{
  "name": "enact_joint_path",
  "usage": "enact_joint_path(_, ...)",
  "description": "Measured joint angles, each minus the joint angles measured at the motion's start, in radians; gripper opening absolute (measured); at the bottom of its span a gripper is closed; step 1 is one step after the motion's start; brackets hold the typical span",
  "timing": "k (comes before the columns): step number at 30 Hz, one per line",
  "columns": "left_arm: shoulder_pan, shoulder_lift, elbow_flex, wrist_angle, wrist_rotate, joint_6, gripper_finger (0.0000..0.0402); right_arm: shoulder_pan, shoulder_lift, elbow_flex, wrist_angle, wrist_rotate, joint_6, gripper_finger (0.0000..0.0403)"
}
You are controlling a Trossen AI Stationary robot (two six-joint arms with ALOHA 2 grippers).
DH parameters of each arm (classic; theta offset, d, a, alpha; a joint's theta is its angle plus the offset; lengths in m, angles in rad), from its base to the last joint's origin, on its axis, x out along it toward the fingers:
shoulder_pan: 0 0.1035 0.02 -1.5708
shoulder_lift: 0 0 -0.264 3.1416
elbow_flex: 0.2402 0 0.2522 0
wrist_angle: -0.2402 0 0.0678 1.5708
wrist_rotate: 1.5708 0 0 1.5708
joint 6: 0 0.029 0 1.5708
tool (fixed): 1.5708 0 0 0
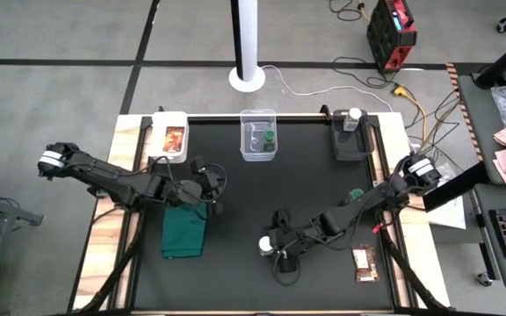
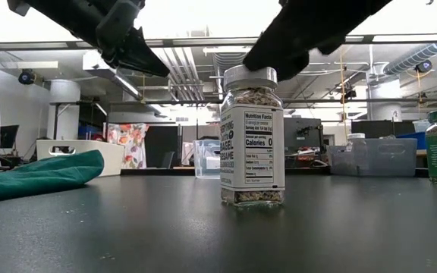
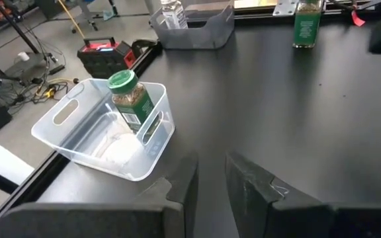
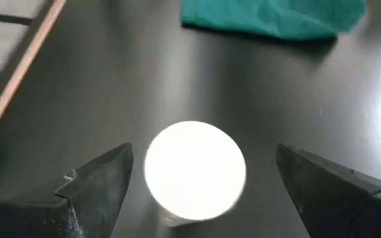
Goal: Sort spices by type
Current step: Put the white seasoning bottle into the black bin
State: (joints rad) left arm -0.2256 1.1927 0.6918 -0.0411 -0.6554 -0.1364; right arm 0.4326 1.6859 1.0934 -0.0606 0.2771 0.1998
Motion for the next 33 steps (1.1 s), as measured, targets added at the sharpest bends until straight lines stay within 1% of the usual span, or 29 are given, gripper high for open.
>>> enact_joint_path(5, 0.000, 0.000, 0.000, 0.021, 0.001, 0.035, 0.0059, -0.021, 0.011, -0.001, -0.004, -0.001, 0.032, 0.0364)
enact_joint_path(15, 0.000, 0.000, 0.000, 0.061, 0.005, 0.115, 0.0059, -0.021, 0.014, -0.001, 0.000, -0.023, 0.046, 0.0364)
enact_joint_path(17, 0.000, 0.000, 0.000, 0.069, 0.027, 0.131, 0.0059, -0.021, 0.017, -0.001, 0.000, -0.023, 0.050, 0.0363)
enact_joint_path(19, 0.001, 0.000, 0.000, 0.075, 0.077, 0.146, 0.0059, -0.021, 0.019, -0.001, -0.001, -0.023, 0.053, 0.0359)
enact_joint_path(21, 0.000, 0.000, 0.000, 0.077, 0.132, 0.163, 0.0059, -0.021, 0.020, -0.001, 0.000, -0.023, 0.052, 0.0344)
enact_joint_path(24, 0.000, 0.001, 0.000, 0.112, 0.183, 0.169, 0.0059, -0.021, 0.020, -0.001, -0.001, -0.023, 0.037, 0.0304)
enact_joint_path(27, 0.000, 0.001, 0.000, 0.124, 0.230, 0.169, 0.0059, -0.021, 0.020, -0.001, 0.000, -0.023, 0.015, 0.0249)
enact_joint_path(29, 0.001, 0.001, 0.000, 0.129, 0.296, 0.171, 0.0061, -0.021, 0.020, -0.001, 0.000, -0.024, -0.005, 0.0206)
enact_joint_path(30, 0.001, 0.001, 0.000, 0.138, 0.337, 0.172, 0.0063, -0.021, 0.018, -0.001, 0.000, -0.025, -0.017, 0.0196)
enact_joint_path(33, -0.001, 0.006, 0.000, 0.186, 0.401, 0.185, 0.0075, -0.021, 0.000, -0.002, -0.021, -0.048, -0.061, 0.0195)
